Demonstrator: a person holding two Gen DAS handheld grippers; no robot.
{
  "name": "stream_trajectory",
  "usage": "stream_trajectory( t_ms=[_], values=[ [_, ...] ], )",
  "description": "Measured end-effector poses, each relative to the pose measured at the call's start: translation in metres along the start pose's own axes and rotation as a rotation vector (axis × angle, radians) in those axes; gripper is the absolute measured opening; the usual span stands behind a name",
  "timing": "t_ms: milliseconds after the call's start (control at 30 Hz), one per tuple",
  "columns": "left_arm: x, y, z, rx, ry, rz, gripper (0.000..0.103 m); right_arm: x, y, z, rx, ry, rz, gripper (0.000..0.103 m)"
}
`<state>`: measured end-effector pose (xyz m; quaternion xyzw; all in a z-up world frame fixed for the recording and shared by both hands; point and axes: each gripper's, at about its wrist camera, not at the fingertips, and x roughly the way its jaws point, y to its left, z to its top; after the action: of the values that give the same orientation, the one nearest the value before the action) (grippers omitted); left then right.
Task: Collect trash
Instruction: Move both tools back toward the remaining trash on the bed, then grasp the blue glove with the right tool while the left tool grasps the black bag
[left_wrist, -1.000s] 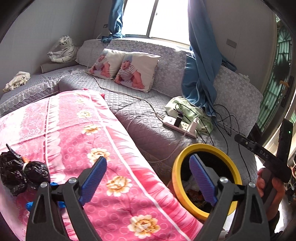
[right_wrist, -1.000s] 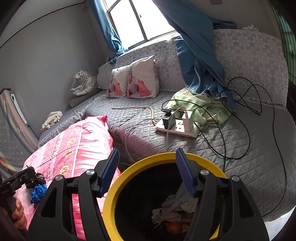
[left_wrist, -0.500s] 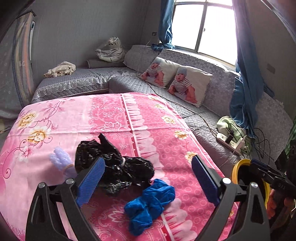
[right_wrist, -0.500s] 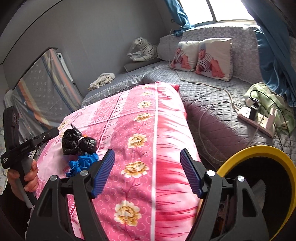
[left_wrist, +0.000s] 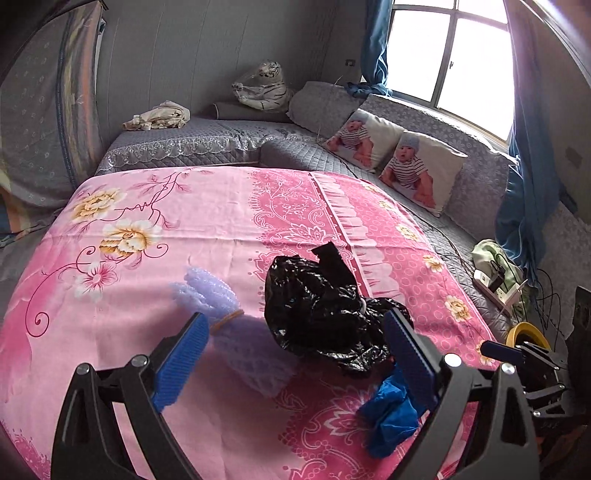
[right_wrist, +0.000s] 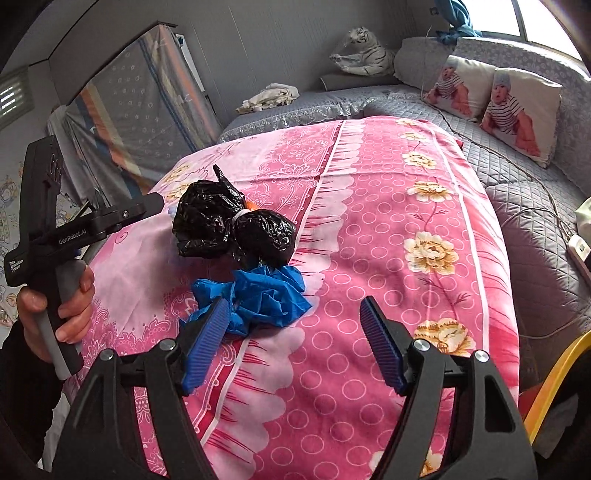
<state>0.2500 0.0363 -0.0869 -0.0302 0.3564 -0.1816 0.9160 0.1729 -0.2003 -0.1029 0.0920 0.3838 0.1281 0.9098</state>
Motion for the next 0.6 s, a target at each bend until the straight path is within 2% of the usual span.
stream_trajectory(
  t_ms=[300,500,600],
  values=[
    [0.028,0.006,0.011,-0.027,0.037,-0.014,0.091,0.024,0.000,0.004,0.001,0.043,0.009,0.071],
    [0.050,-0.001,0.018,0.002,0.068,-0.013,0.091,0.038,0.004,0.006,-0.009,0.062,0.009,0.071],
    [0.060,-0.001,0.021,-0.014,0.098,-0.035,0.091,0.043,0.004,0.008,-0.003,0.074,0.019,0.071]
  ],
)
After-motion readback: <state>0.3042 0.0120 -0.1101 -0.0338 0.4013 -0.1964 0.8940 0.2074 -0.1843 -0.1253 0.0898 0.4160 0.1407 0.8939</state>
